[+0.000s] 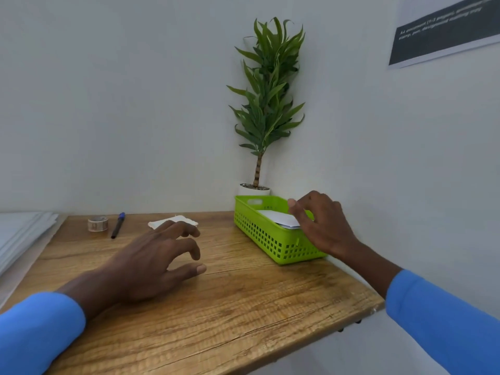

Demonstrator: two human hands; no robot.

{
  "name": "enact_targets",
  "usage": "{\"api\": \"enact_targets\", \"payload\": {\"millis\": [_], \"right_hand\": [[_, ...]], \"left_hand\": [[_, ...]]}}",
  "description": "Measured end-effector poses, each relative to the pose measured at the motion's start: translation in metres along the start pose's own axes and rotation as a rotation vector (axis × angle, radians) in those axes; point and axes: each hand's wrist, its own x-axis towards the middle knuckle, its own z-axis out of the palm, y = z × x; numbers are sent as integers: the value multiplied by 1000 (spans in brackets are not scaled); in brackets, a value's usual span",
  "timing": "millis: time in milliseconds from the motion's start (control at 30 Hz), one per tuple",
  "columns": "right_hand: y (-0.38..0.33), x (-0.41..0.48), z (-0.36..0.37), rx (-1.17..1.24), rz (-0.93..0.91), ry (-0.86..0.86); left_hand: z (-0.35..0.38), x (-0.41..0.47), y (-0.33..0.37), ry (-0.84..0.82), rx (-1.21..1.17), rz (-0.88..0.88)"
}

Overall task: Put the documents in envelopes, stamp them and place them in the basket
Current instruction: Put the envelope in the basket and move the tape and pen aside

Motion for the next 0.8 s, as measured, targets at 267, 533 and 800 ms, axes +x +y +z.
{"api": "enact_targets", "payload": {"millis": [267,533,800], "right_hand": [[-7,16,18,-53,-68,254],[-122,5,61,397,-394,75],[-239,39,163,497,-108,-368]], "left_hand": [[-4,-2,-8,-23,-56,-98],[-12,-17,-64,243,-65,-579],[-16,-30,-95,356,-262,-943]]}}
